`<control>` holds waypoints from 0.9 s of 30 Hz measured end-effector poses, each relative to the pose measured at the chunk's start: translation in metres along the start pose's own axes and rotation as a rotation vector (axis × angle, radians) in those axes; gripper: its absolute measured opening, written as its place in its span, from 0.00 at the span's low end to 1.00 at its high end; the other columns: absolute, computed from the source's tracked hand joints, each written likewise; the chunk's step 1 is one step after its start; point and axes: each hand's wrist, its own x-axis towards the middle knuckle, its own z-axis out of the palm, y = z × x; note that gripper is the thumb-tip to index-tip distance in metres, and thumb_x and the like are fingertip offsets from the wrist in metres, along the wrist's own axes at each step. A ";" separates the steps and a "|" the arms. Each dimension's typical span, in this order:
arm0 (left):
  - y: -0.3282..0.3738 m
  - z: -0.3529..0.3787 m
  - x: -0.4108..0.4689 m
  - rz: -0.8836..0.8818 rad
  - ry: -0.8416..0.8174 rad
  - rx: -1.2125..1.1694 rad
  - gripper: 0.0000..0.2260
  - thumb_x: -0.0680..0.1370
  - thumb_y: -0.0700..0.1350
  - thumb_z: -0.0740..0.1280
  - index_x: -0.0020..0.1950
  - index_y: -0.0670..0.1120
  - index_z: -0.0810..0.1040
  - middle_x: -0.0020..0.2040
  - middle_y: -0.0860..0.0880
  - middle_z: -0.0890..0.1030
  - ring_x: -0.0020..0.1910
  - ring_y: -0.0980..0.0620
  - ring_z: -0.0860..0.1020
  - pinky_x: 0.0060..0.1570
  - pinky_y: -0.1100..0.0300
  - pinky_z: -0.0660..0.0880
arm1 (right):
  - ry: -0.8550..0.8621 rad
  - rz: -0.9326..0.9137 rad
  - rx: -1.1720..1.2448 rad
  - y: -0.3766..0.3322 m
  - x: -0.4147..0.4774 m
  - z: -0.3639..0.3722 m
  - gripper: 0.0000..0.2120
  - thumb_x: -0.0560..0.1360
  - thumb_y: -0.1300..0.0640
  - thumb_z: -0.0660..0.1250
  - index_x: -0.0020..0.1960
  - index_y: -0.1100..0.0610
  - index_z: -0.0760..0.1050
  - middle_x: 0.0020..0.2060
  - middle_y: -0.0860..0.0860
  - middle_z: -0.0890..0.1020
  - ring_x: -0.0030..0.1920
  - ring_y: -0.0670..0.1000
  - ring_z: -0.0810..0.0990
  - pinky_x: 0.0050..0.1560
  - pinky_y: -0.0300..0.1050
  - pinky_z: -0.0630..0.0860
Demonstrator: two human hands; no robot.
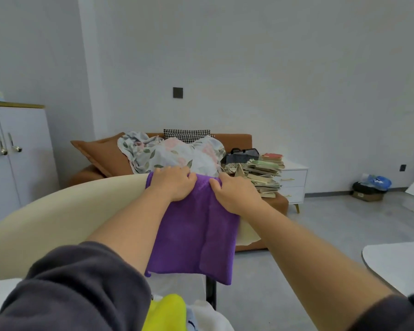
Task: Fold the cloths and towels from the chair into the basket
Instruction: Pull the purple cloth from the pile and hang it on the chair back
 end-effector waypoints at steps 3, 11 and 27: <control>0.004 0.002 -0.008 -0.035 0.039 -0.066 0.21 0.82 0.53 0.47 0.72 0.48 0.62 0.75 0.47 0.61 0.73 0.47 0.59 0.70 0.40 0.52 | -0.036 0.007 0.101 -0.001 -0.001 -0.004 0.22 0.80 0.42 0.48 0.65 0.55 0.67 0.60 0.58 0.76 0.60 0.60 0.74 0.53 0.52 0.69; 0.009 0.009 -0.143 0.179 0.435 -0.338 0.10 0.71 0.41 0.64 0.50 0.47 0.78 0.50 0.51 0.80 0.50 0.47 0.78 0.58 0.47 0.69 | 0.215 -0.142 0.265 -0.012 -0.102 -0.002 0.24 0.80 0.50 0.55 0.75 0.51 0.58 0.76 0.48 0.56 0.77 0.48 0.46 0.74 0.49 0.42; -0.016 0.033 -0.321 0.000 -0.044 -0.314 0.10 0.76 0.48 0.63 0.56 0.50 0.76 0.57 0.51 0.74 0.60 0.49 0.71 0.54 0.54 0.69 | -0.361 -0.056 0.458 -0.067 -0.286 0.034 0.18 0.78 0.56 0.59 0.68 0.53 0.69 0.65 0.51 0.75 0.64 0.53 0.72 0.62 0.44 0.69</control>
